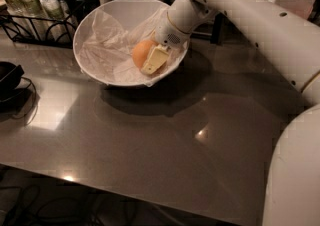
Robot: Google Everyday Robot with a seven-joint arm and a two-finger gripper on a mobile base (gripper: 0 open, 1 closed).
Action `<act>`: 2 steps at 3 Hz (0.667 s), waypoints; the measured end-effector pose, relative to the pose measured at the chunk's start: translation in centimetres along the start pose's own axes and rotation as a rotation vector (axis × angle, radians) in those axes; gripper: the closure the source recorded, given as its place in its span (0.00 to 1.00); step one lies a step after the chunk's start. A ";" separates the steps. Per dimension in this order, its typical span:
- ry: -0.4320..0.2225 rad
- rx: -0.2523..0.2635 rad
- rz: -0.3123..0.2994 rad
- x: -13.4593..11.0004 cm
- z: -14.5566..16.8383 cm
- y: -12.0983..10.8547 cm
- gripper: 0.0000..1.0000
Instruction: Pick orange from white bowl
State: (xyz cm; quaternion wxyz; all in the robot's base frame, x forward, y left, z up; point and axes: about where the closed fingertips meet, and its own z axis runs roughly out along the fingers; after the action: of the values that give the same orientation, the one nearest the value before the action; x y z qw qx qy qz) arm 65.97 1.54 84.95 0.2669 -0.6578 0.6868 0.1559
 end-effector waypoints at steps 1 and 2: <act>-0.010 0.000 -0.001 -0.1 -0.1 0.1 0.92; -0.067 0.027 -0.029 -2.1 -2.3 0.4 1.00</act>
Offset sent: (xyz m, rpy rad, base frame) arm -0.0158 0.0041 0.0730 0.1289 -0.1091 0.0301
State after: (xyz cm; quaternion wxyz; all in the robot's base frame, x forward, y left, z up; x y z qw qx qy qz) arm 65.22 2.00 87.99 0.3006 -0.6586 0.6699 0.1646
